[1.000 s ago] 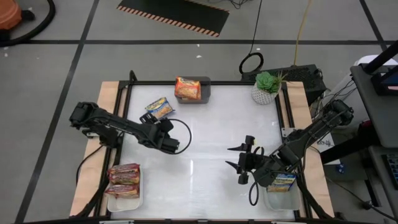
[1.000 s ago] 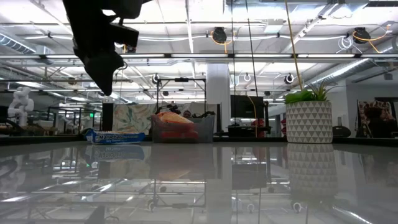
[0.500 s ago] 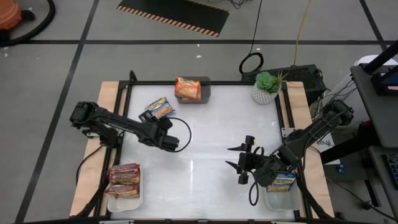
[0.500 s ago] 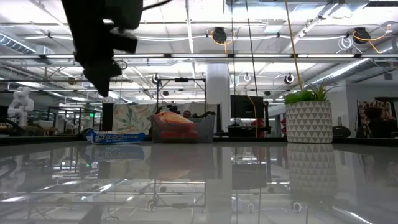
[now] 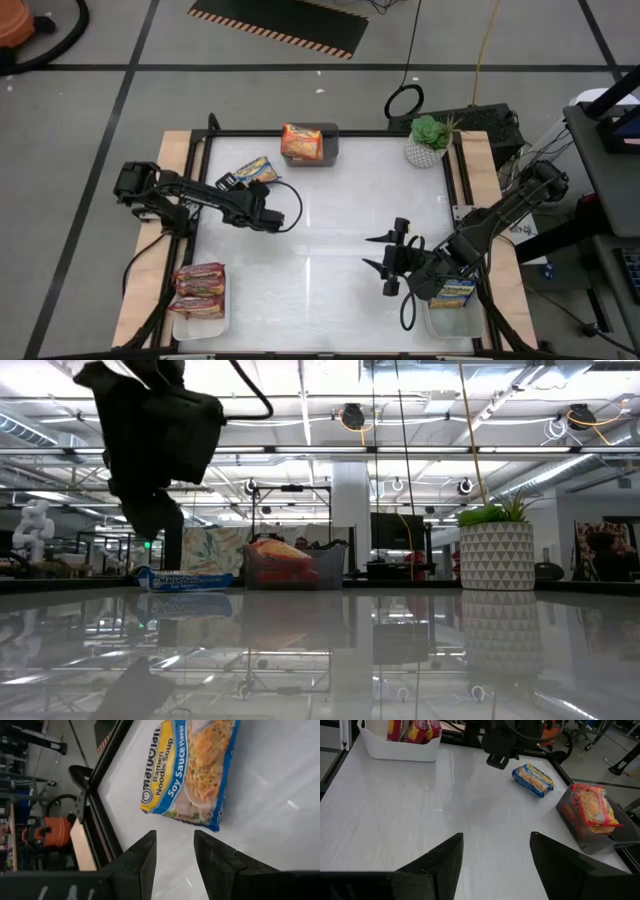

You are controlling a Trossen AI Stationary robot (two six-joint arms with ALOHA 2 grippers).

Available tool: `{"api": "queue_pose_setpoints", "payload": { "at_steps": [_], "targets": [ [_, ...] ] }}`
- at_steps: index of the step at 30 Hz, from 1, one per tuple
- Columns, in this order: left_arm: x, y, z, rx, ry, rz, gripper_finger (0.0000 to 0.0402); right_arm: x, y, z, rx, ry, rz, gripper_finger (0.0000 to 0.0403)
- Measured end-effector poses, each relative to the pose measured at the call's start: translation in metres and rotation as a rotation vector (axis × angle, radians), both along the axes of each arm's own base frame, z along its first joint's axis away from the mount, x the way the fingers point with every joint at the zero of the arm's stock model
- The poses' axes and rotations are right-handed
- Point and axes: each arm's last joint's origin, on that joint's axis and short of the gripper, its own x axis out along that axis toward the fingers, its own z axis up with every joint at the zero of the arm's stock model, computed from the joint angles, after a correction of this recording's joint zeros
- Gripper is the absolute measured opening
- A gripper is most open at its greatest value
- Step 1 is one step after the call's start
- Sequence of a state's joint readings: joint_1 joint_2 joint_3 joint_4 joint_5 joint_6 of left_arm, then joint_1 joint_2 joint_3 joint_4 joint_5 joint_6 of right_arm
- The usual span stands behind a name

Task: Sort Maruchan noodles
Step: Put the blue noodle pack into the gray bin

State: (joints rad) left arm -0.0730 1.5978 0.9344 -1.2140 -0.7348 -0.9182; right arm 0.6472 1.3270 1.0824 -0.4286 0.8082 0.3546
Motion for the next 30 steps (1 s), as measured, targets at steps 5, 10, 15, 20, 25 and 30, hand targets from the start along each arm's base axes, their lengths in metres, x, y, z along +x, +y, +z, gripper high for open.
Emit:
{"api": "queue_pose_setpoints", "payload": {
  "at_steps": [5,10,15,20,25,30],
  "targets": [
    [0.002,0.011,-0.008,-0.003,-0.036,0.016,0.0138,0.000,0.000,0.000,0.000,0.000,0.000,0.0224],
    [0.002,0.014,-0.013,-0.017,-0.037,0.010,0.0138,0.000,0.000,0.000,0.000,0.001,0.000,0.0224],
    [0.001,0.014,-0.016,-0.018,-0.045,0.004,0.0138,0.000,0.000,0.000,0.000,0.001,0.000,0.0224],
    [0.003,0.014,-0.017,-0.018,-0.061,0.003,0.0138,0.000,0.000,0.000,-0.001,0.001,0.000,0.0224],
    [0.005,0.014,-0.017,-0.016,-0.086,-0.004,0.0138,0.000,0.000,0.000,-0.001,0.001,0.000,0.0224],
    [0.009,0.014,-0.018,-0.021,-0.106,-0.028,0.0138,0.000,0.000,0.000,0.000,0.001,0.001,0.0224]
  ]
}}
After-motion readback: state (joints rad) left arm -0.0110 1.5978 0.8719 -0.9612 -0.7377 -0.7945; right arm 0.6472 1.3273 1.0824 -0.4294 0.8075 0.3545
